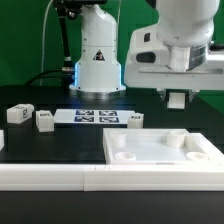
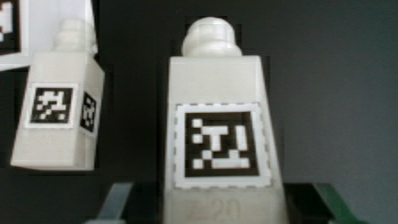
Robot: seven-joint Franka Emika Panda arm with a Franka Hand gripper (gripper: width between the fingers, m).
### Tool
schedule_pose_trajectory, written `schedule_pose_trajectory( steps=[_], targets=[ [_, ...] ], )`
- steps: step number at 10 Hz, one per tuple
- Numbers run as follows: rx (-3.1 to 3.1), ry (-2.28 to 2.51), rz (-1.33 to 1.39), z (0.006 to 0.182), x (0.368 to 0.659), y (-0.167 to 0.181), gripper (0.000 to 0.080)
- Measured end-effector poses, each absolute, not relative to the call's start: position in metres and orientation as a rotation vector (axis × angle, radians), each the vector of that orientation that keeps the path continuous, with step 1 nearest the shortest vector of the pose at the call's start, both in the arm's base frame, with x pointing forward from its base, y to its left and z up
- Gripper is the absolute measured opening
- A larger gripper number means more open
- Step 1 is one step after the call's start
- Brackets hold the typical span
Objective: Assemble one leg
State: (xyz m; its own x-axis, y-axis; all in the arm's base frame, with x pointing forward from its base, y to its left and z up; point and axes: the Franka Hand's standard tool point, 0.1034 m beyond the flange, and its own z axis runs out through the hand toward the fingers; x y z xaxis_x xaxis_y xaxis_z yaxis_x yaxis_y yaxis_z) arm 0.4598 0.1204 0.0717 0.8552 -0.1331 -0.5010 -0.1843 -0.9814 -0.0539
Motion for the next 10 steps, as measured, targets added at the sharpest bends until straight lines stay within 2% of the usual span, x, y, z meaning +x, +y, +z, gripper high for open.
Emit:
schedule_pose_trajectory(
  steps=[1,6,10],
  targets=[
    [-2.978,0.215,0.664,0.072,0.471,0.116,0.0291],
    [-3.069,0.09,0.169,0.098,0.505,0.107,0.0291],
    [-3.039,0.084,-0.221,0.097,0.512,0.113,0.0292]
  ],
)
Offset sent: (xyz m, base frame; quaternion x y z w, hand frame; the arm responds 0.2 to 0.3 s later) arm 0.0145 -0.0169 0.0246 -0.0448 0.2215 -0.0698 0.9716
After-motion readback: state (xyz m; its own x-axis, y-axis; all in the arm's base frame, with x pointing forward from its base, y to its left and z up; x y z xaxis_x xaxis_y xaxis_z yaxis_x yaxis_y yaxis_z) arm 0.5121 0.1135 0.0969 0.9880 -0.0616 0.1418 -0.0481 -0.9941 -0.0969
